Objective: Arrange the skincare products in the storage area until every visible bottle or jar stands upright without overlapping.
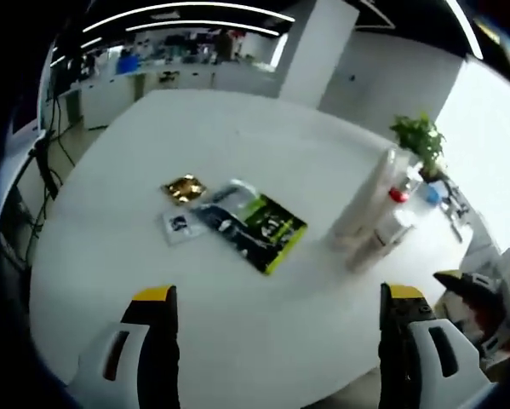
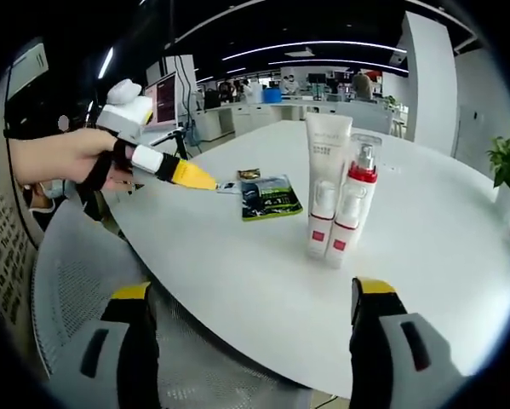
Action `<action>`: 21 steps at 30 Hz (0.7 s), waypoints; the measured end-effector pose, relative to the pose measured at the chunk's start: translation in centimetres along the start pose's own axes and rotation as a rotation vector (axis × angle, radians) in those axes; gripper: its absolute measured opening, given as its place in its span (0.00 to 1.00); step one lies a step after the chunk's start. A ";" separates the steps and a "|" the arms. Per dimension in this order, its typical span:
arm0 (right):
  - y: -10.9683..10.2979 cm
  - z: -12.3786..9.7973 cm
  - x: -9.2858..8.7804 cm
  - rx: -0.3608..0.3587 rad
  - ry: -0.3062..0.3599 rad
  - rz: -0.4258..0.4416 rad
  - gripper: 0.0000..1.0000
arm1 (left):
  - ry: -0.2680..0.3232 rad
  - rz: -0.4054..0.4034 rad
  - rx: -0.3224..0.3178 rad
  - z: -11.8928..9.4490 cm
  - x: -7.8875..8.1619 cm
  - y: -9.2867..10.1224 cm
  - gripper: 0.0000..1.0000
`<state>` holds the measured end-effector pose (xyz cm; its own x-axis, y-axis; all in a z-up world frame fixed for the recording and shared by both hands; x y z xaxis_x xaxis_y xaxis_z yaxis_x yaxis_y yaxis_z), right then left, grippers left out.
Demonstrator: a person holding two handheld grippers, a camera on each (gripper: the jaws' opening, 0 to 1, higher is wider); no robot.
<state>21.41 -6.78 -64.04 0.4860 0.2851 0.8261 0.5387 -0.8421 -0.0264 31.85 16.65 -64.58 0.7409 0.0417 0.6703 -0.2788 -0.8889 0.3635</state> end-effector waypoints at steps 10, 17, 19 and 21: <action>0.2 0.1 -0.2 -0.008 -0.018 0.003 0.95 | -0.040 -0.030 0.130 5.0 1.6 0.1 0.97; 0.3 0.2 -0.2 -0.013 -0.022 0.014 0.95 | 0.020 -0.012 0.166 8.7 4.3 1.4 0.97; 0.3 0.2 -0.2 -0.013 -0.023 0.019 0.95 | -0.003 -0.019 0.193 9.4 4.3 1.4 0.97; 0.4 0.1 -0.2 -0.015 -0.023 0.027 0.95 | -0.025 -0.046 0.208 10.0 4.1 1.4 0.97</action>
<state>21.61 -7.13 -64.33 0.5160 0.2728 0.8120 0.5152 -0.8561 -0.0398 40.65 10.97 -67.78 0.7658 0.0753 0.6386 -0.1145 -0.9613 0.2506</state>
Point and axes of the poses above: the point that each gripper's makers call its tool centre point, and the gripper's own axes: z roughly forward along the fingers, y roughly to its right, x roughly out of its top, the point moved 8 cm from there along -z, roughly backward along the fingers, and after that the axes turned 5 degrees about -x, right-handed, at the moved point
